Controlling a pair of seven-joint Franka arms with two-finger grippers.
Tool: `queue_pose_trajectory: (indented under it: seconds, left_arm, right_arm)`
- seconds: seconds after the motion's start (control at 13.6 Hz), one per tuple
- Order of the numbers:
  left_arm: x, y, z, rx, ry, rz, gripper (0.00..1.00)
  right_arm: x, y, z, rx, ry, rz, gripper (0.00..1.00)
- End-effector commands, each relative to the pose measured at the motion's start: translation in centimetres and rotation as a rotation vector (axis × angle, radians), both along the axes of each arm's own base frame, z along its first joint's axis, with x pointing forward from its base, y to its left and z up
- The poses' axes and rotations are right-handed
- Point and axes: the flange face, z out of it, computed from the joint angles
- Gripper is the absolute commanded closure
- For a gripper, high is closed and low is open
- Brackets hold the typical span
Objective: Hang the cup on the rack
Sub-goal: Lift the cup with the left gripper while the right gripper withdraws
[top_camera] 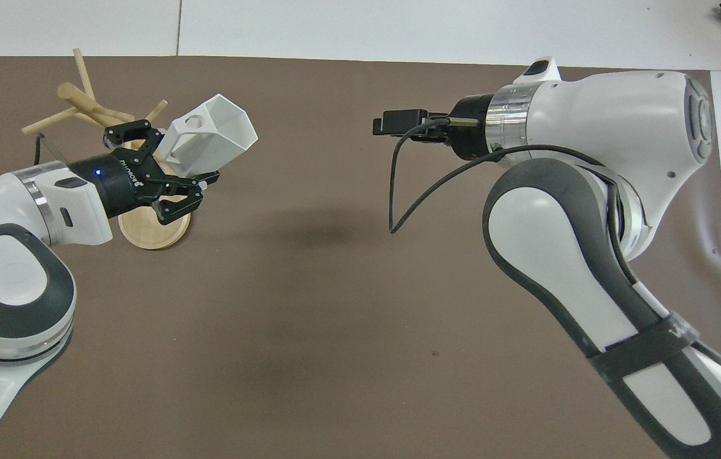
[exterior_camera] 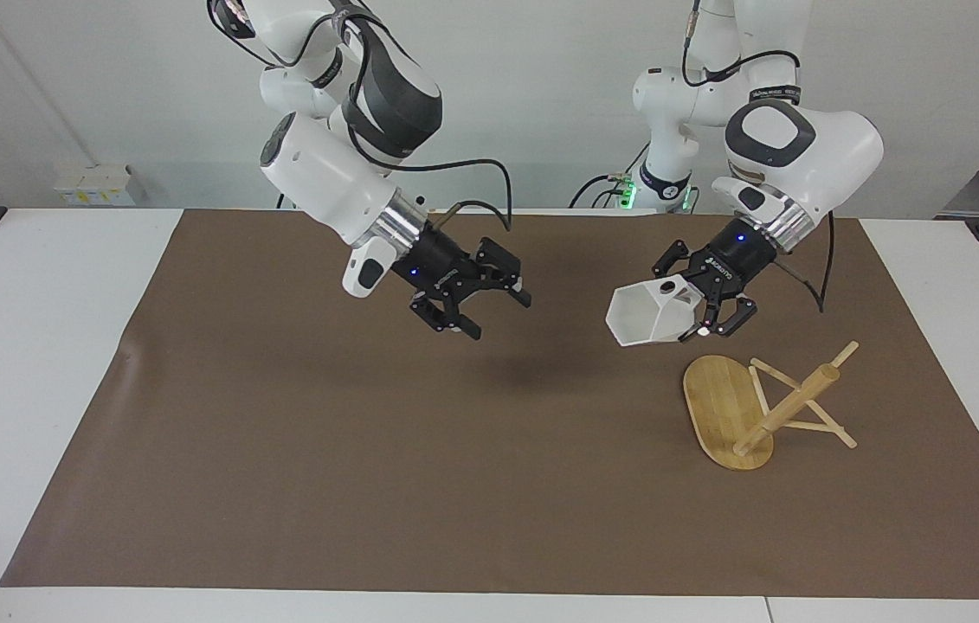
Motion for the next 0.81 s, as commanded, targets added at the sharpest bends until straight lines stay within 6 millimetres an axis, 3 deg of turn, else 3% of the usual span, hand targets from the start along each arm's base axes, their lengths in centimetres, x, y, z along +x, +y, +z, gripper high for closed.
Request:
queue_pose_trajectory:
  seconds: [0.0,0.51,0.73]
  left_arm:
    - [-1.7,-0.2,-1.0,-0.018,0.043,0.105,1.00]
    - [-1.5,1.3,-3.0,0.020,0.043,0.223,1.00]
    - [-1.2,1.8,-3.4,0.024,0.050,0.239,1.00]
  right_arm:
    - [0.2,-3.2,-1.3,-0.178,-0.014,0.001,0.00]
    - [1.3,-19.5,-2.3,-0.486,0.084,-0.128,0.00]
    - [0.6,-21.6,-2.1,-0.624,0.119,-0.086,0.00]
